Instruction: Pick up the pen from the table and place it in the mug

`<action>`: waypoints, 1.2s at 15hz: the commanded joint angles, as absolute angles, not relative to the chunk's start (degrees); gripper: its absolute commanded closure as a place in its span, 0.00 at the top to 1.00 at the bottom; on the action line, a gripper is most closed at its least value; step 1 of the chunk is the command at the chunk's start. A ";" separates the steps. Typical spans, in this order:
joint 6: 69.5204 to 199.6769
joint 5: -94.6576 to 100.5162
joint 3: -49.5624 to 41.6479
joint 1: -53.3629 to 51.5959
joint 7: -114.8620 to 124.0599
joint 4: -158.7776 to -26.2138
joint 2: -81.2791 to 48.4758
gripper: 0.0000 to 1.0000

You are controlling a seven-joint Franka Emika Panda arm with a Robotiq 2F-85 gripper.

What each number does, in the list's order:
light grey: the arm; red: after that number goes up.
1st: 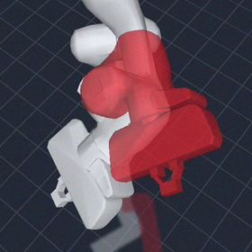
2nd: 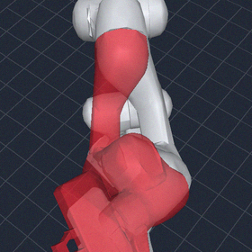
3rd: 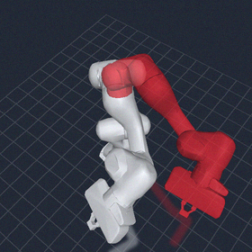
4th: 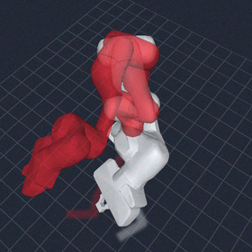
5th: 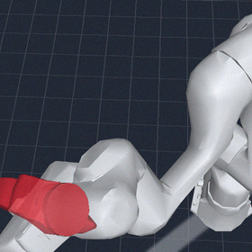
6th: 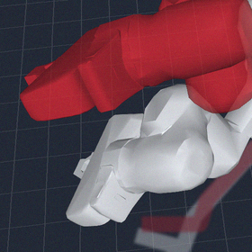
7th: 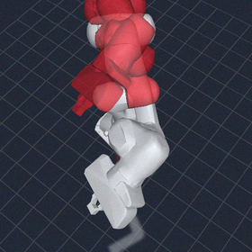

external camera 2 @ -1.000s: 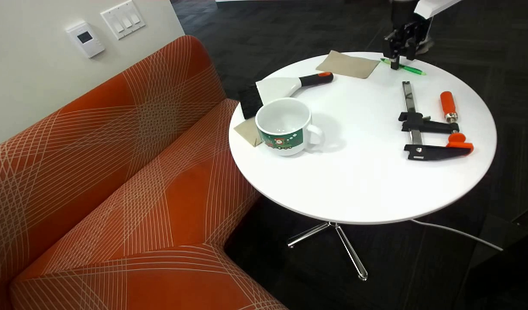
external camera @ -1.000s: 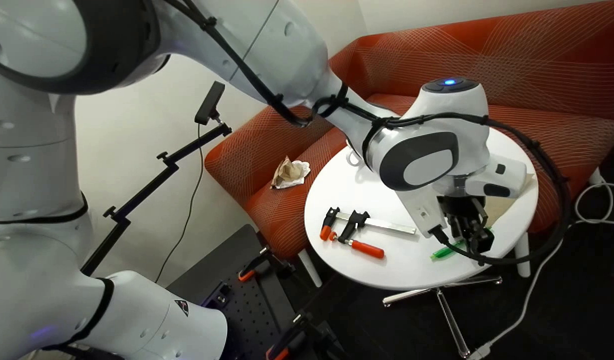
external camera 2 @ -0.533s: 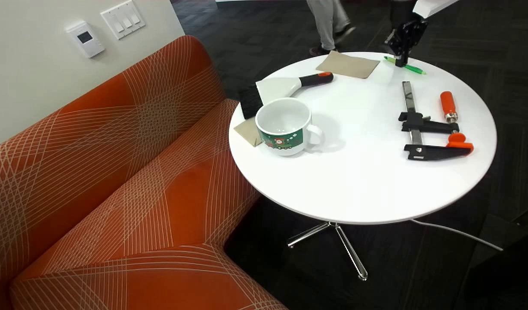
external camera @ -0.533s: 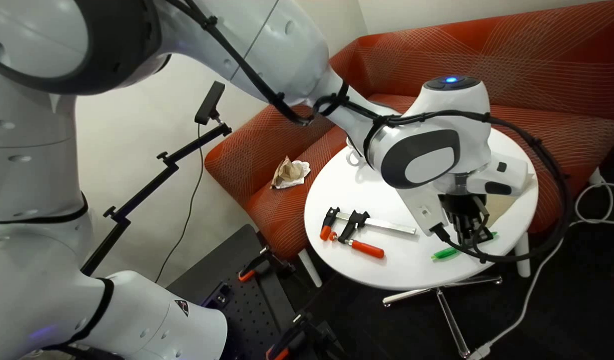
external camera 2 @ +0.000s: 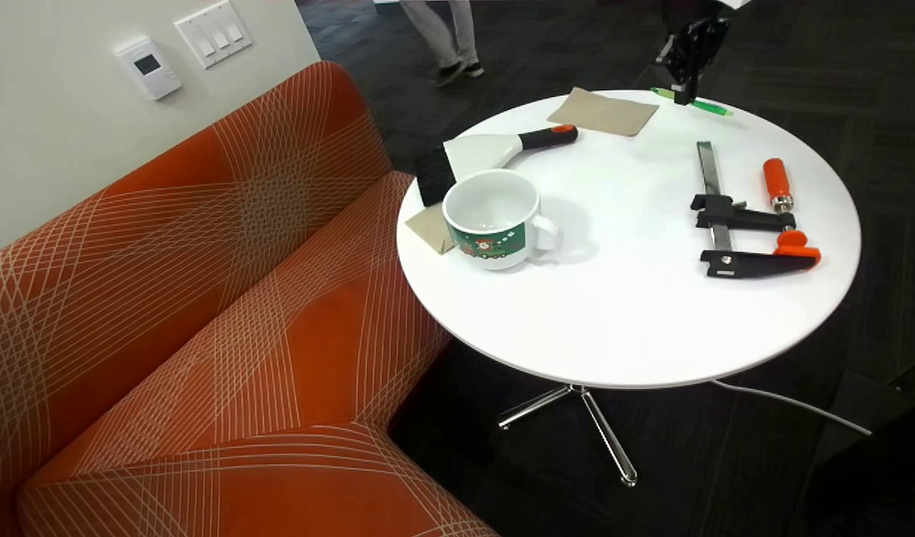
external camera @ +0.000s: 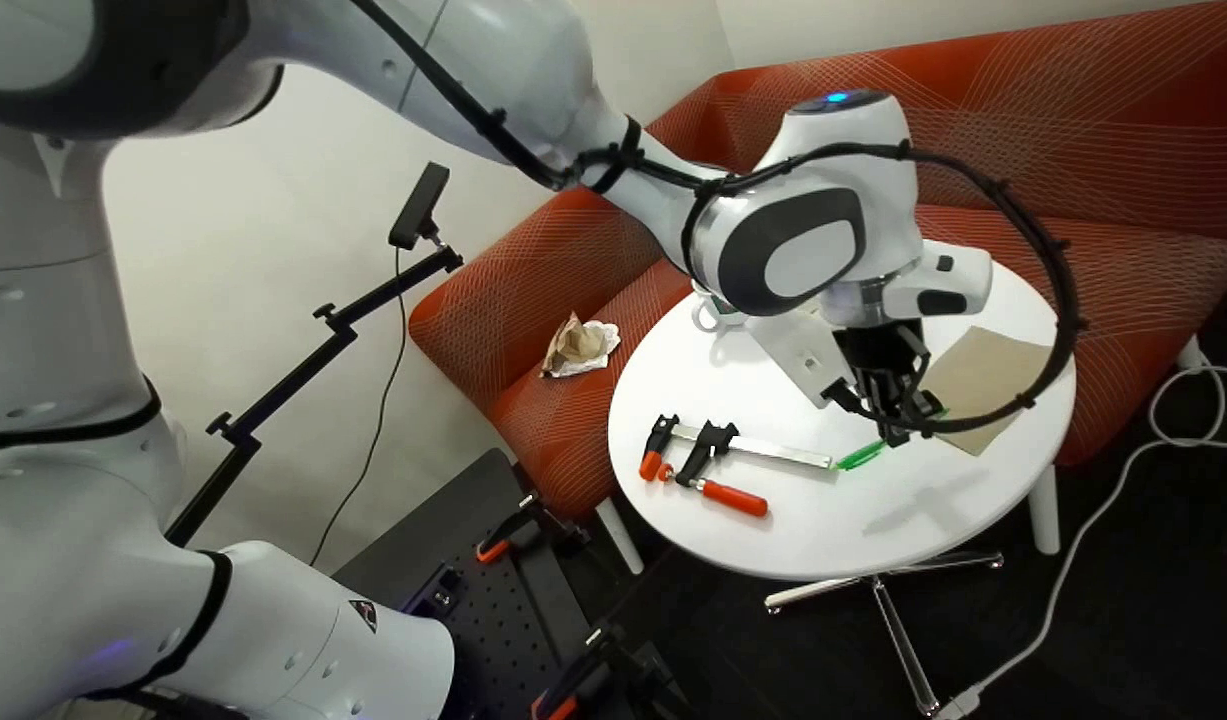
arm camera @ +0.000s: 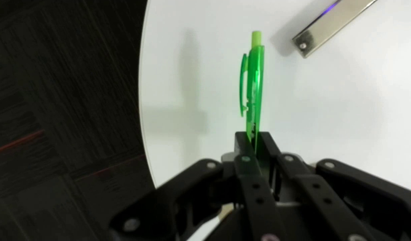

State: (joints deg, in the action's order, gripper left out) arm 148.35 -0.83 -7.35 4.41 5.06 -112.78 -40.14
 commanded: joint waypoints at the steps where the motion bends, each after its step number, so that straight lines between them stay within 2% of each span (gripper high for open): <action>1: 147.04 3.48 -8.37 0.83 4.86 -120.68 -30.20 0.03; 8: 146.97 8.73 -3.25 -0.91 -2.49 -126.51 -19.75 0.03; 18: 148.25 -5.38 11.94 4.26 -31.63 -126.21 -18.22 0.03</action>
State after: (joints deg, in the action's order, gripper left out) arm 148.46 -0.37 7.77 1.29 -22.61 -125.69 -19.37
